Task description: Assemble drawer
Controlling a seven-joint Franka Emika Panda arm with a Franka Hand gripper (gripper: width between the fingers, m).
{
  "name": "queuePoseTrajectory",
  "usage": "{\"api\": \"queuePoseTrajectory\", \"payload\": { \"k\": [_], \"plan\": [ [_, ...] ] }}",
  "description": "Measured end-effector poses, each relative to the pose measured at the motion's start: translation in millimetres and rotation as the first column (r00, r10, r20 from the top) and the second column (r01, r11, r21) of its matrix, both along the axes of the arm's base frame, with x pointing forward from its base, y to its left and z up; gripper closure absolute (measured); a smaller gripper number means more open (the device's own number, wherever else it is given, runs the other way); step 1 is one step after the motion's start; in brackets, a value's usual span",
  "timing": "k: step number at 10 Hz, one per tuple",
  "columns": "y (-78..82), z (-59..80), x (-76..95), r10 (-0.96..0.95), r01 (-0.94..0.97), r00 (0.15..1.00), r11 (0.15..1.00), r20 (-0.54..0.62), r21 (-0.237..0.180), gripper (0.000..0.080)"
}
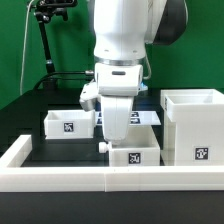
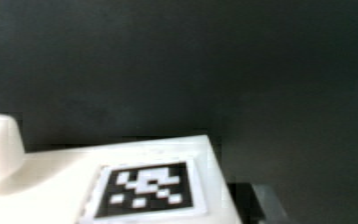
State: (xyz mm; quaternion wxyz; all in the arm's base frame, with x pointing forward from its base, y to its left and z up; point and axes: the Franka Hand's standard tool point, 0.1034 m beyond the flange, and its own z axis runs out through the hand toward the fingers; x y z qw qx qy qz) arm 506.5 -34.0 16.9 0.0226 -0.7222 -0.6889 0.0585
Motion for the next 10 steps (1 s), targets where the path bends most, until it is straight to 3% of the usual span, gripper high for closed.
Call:
{"api": "queuePoseTrajectory", "payload": {
  "k": [6, 10],
  "plan": [
    [5.7, 14.1, 7.6, 0.001, -0.001, 1.0, 1.0, 0.01, 0.001, 0.072],
    [5.6, 12.3, 8.1, 0.044, -0.044, 0.998, 0.999, 0.035, 0.002, 0.072]
  ]
}}
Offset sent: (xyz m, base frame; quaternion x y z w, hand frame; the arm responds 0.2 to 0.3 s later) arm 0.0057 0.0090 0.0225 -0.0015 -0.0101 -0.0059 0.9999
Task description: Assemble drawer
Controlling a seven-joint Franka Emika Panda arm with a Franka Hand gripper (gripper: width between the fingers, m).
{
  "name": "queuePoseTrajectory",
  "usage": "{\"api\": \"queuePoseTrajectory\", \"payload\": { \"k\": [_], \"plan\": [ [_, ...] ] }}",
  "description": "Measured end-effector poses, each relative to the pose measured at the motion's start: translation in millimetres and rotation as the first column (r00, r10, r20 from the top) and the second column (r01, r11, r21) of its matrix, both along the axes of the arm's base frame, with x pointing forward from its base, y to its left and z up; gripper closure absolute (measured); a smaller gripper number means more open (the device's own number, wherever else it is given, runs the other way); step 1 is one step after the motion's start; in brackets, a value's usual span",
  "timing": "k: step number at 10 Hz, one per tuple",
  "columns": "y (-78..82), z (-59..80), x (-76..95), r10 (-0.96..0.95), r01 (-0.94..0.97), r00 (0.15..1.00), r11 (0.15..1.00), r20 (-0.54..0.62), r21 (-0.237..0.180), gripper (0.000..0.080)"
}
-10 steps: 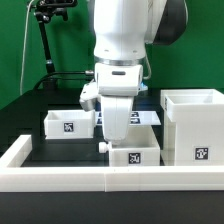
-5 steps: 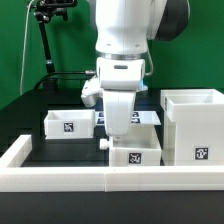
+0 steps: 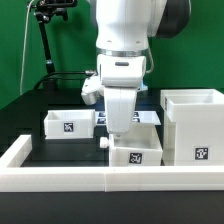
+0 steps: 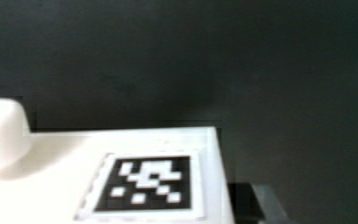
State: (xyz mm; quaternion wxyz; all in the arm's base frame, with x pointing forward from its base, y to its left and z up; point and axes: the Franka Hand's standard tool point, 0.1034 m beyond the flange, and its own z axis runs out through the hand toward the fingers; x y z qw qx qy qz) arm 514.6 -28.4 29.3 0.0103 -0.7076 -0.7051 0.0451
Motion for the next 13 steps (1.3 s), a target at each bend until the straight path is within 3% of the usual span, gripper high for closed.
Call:
{"api": "queuePoseTrajectory", "payload": {
  "k": [6, 7, 9, 10, 11, 13],
  "plan": [
    [-0.4, -3.7, -3.2, -0.03, 0.03, 0.999, 1.0, 0.019, -0.005, 0.0744],
    [-0.8, -3.8, -3.2, -0.03, 0.031, 0.999, 1.0, 0.019, -0.005, 0.0646],
    [0.1, -3.8, -3.1, -0.032, 0.032, 0.999, 0.999, 0.019, -0.006, 0.0372],
    [4.2, -3.7, -2.7, -0.027, 0.027, 0.999, 1.0, 0.02, -0.006, 0.0372],
    [6.1, -3.6, -2.4, -0.029, 0.029, 0.999, 1.0, 0.021, -0.006, 0.0211],
    [5.8, -4.8, -3.0, -0.034, 0.034, 0.999, 0.999, 0.018, -0.007, 0.0169]
  ]
}}
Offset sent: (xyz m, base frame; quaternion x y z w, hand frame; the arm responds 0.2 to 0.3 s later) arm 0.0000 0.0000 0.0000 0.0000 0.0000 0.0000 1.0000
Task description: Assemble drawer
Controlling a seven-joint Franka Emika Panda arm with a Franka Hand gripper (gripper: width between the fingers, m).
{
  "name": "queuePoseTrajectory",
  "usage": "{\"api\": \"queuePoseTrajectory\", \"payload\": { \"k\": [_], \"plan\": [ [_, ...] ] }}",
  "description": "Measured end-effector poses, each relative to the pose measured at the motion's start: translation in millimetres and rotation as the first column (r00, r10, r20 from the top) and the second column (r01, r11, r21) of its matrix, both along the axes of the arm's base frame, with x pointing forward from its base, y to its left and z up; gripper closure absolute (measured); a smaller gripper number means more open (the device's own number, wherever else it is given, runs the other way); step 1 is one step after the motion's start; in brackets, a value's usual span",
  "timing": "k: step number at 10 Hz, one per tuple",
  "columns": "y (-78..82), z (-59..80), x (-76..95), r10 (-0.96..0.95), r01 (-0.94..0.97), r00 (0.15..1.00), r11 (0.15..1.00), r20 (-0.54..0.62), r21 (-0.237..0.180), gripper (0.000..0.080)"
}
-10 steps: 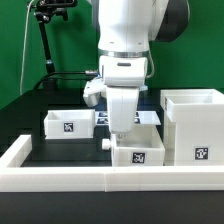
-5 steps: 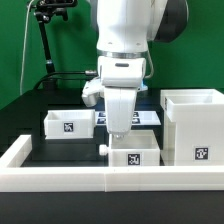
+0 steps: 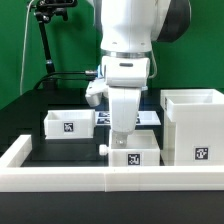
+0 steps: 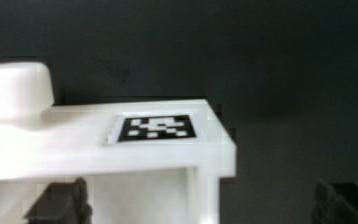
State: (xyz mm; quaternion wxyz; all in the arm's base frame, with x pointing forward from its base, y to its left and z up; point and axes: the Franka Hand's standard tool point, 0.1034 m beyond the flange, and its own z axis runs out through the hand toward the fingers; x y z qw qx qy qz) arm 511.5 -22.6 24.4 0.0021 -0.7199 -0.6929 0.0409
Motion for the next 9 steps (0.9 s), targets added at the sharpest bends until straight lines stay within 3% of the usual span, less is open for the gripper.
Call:
{"api": "queuePoseTrajectory", "payload": {
  "k": [3, 6, 7, 8, 9],
  "plan": [
    [-5.9, -14.9, -7.6, -0.009, 0.009, 1.0, 1.0, -0.027, -0.001, 0.0153],
    [-4.9, -18.1, -9.5, -0.012, 0.012, 0.999, 1.0, -0.033, -0.001, 0.015],
    [-4.3, -17.7, -8.8, -0.016, 0.016, 0.999, 1.0, -0.032, -0.001, 0.0287],
    [-3.3, -17.0, -7.3, -0.018, 0.018, 0.999, 1.0, -0.032, -0.001, 0.0287],
    [-2.6, -17.5, -6.5, -0.017, 0.017, 0.999, 1.0, -0.032, 0.0, 0.0471]
  ]
}}
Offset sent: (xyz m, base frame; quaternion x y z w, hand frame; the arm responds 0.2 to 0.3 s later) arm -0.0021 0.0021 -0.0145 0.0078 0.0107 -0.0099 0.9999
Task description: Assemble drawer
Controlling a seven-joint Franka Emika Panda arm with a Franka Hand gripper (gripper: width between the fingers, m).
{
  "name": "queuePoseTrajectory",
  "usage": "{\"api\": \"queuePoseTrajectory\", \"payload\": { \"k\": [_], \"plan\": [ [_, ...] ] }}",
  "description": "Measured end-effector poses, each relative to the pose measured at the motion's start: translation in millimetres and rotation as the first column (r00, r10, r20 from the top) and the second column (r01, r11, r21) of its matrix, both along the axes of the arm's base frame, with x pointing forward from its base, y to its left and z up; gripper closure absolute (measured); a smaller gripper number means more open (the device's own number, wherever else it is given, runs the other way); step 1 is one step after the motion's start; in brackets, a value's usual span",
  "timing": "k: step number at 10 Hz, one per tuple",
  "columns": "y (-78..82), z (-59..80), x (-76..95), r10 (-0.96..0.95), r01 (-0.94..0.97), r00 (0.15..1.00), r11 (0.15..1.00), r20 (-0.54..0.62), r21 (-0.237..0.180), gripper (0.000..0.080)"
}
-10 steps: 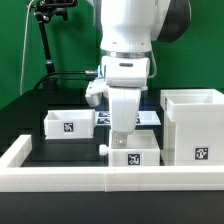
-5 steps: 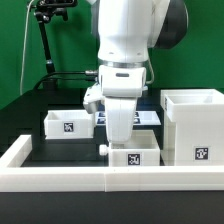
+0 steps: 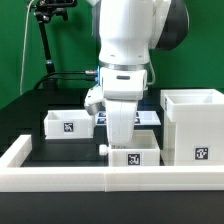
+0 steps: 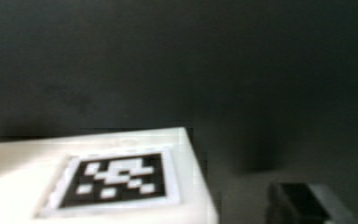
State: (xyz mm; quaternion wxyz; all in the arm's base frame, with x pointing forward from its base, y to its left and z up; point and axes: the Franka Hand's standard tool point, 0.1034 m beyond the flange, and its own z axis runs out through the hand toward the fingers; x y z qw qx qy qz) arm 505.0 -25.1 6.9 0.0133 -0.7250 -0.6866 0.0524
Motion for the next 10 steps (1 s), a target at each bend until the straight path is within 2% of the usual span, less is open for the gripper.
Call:
{"api": "queuePoseTrajectory", "payload": {
  "k": [1, 2, 3, 9, 10],
  "plan": [
    [0.2, -0.2, 0.5, 0.0, 0.0, 1.0, 1.0, 0.0, 0.0, 0.0605],
    [-0.3, -0.2, 0.7, -0.001, 0.001, 1.0, 1.0, 0.0, 0.0, 0.0605],
    [-1.5, 1.1, 2.5, -0.003, 0.003, 1.0, 1.0, 0.007, 0.0, 0.0749],
    [-2.9, 2.5, 3.7, -0.005, 0.005, 1.0, 1.0, 0.011, 0.0, 0.0751],
    [-6.1, 6.9, 3.6, -0.008, 0.008, 1.0, 1.0, 0.019, -0.001, 0.0752]
  ]
}}
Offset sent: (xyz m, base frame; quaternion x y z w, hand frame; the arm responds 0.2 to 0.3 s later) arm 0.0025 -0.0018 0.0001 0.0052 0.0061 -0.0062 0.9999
